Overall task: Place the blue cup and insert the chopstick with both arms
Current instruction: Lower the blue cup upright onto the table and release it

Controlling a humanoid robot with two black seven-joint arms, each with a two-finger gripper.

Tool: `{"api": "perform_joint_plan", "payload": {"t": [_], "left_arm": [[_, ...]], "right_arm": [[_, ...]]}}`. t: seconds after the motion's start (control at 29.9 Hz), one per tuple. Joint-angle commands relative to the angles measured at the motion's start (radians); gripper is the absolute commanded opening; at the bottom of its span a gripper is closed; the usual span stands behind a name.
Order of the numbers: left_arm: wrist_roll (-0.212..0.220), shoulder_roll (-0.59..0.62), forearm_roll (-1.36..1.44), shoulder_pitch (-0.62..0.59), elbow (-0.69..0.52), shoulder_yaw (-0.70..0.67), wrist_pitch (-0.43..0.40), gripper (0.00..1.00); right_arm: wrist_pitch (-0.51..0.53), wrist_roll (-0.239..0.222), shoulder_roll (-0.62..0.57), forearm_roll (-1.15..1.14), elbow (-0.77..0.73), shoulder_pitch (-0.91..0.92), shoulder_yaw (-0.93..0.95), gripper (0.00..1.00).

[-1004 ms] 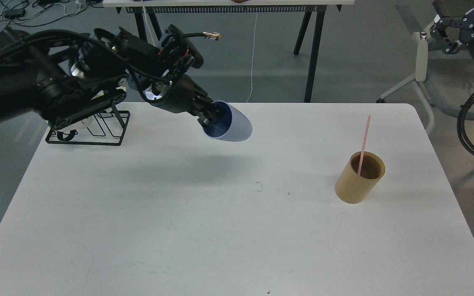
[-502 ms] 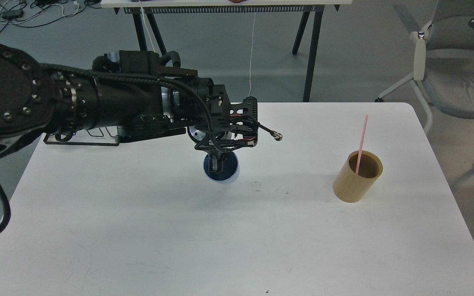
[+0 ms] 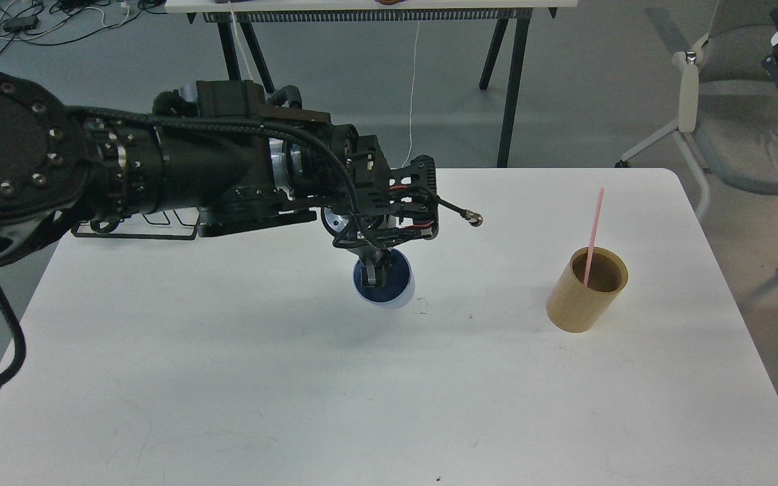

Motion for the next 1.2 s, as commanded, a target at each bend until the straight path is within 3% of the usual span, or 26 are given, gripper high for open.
{"api": "perform_joint_plan", "payload": {"t": [0.0,0.2,0.44,1.17], "left_arm": [[0.000,0.000,-0.002,0.048,0.009,-0.019,0.000,0.03],[0.000,0.000,0.001,0.133,0.034,-0.020,0.000,0.04],[0.000,0.000,0.003,0.157,0.039,-0.016,0.000,0.05],[0.000,0.000,0.010,0.201,0.063,-0.011,0.000,0.10]], "right_arm": [[0.000,0.000,-0.017,-0.012,0.018,-0.013,-0.026,0.99],[0.000,0.000,-0.038,-0.018,0.026,-0.016,-0.053,0.99],[0.000,0.000,-0.101,-0.193,0.092,-0.019,-0.146,0.99],[0.000,0.000,-0.118,-0.191,0.089,-0.036,-0.140,0.99]]}}
